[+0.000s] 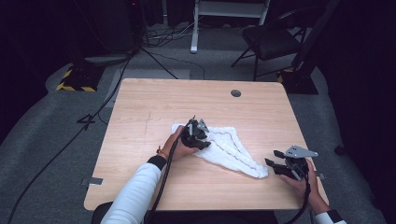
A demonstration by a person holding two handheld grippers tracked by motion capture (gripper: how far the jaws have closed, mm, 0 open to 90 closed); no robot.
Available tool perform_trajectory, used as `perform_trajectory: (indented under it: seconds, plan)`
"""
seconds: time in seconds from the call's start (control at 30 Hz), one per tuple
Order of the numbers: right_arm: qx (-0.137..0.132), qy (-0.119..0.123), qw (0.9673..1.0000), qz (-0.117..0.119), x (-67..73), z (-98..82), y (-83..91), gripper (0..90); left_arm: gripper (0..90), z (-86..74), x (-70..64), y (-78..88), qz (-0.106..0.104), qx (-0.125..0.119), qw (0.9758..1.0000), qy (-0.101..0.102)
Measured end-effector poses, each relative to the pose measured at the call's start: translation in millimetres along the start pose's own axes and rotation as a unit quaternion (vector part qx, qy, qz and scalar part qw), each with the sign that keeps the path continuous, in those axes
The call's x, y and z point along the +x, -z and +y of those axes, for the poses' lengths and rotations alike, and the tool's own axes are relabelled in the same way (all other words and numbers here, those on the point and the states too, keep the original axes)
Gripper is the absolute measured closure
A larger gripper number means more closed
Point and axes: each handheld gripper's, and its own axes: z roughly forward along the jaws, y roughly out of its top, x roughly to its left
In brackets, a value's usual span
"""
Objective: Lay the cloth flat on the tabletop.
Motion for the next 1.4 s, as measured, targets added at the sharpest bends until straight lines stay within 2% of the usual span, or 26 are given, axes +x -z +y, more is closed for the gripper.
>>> perform_trajectory:
  seconds: [0.07, 0.1, 0.23, 0.3, 0.43, 0.53, 0.57, 0.63, 0.73, 0.8, 0.83, 0.9, 0.97, 1.03, 1.07, 1.13, 1.17, 1.3, 1.4]
  plan:
    - [0.001, -0.001, 1.0000, -0.003, 0.3, 0.1, 0.3, 45.4, 76.1, 0.1, -3.2, 5.3, 0.008, -0.005, 0.9998, -0.016]
    - [0.002, 0.000, 1.0000, -0.007, 0.4, 0.1, 0.5, 45.4, 77.0, 0.2, -4.1, 8.5, 0.012, -0.003, 0.9998, -0.017]
    - [0.004, -0.004, 1.0000, -0.002, -0.2, -0.4, -0.7, 45.3, 84.0, -2.7, -9.5, 18.1, 0.004, -0.012, 0.9995, -0.030]
    - [0.005, -0.001, 1.0000, -0.003, 0.1, -0.3, -0.4, 45.1, 84.6, -5.2, -13.8, 24.8, 0.003, -0.021, 0.9992, -0.035]
    - [0.001, -0.005, 1.0000, -0.005, -0.9, 0.0, 1.4, 44.8, 83.5, -10.9, -26.8, 44.7, 0.017, -0.042, 0.9979, -0.046]
    - [0.003, -0.005, 1.0000, -0.006, -1.1, 0.0, 0.7, 44.8, 83.5, -16.6, -39.7, 58.2, 0.020, -0.050, 0.9964, -0.065]
    - [0.005, -0.003, 1.0000, -0.007, -0.8, 0.2, 0.5, 44.8, 83.0, -18.4, -42.8, 61.6, 0.017, -0.050, 0.9960, -0.072]
    - [0.007, -0.001, 1.0000, -0.004, 0.3, 0.6, -0.4, 44.6, 80.3, -22.4, -47.0, 65.2, 0.011, -0.047, 0.9963, -0.071]
    - [0.010, 0.002, 0.9999, -0.005, 2.1, 1.4, -1.3, 44.6, 80.8, -28.3, -51.2, 65.3, 0.012, -0.036, 0.9964, -0.075]
    - [0.011, 0.003, 0.9999, -0.004, 2.6, 1.5, -1.8, 44.6, 85.0, -32.4, -53.7, 65.0, 0.000, -0.030, 0.9966, -0.077]
    - [0.012, 0.003, 0.9999, -0.003, 2.6, 1.4, -2.1, 44.6, 85.0, -33.4, -54.6, 64.2, 0.003, -0.028, 0.9965, -0.079]
    - [0.014, 0.004, 0.9999, -0.001, 2.1, 1.0, -3.0, 44.6, 80.5, -33.0, -52.4, 62.4, 0.005, -0.029, 0.9971, -0.069]
    - [0.017, 0.003, 0.9998, 0.001, 2.3, 1.1, -4.4, 44.6, 77.1, -31.1, -49.2, 59.1, 0.015, -0.035, 0.9976, -0.059]
    - [0.019, 0.008, 0.9998, 0.000, 3.5, 1.2, -4.9, 44.5, 62.7, -27.2, -44.5, 55.2, 0.027, -0.036, 0.9986, -0.029]
    - [0.019, 0.010, 0.9998, 0.000, 4.2, 1.4, -4.5, 44.5, 61.2, -25.2, -42.2, 53.8, 0.028, -0.043, 0.9985, -0.022]
    - [0.019, 0.011, 0.9998, -0.001, 4.5, 1.7, -4.5, 44.6, 49.7, -19.4, -37.3, 52.2, 0.045, -0.051, 0.9976, -0.001]
    - [0.018, 0.009, 0.9998, 0.000, 4.2, 1.8, -4.8, 44.5, 48.1, -16.7, -34.8, 51.3, 0.045, -0.060, 0.9972, 0.005]
    - [0.021, 0.011, 0.9997, 0.000, 4.6, 1.5, -5.3, 44.6, 39.7, -5.5, -25.7, 41.1, 0.051, -0.054, 0.9968, 0.030]
    - [0.021, 0.013, 0.9997, 0.000, 4.7, 1.6, -4.8, 44.5, 35.5, -1.1, -17.3, 30.4, 0.043, -0.036, 0.9973, 0.047]
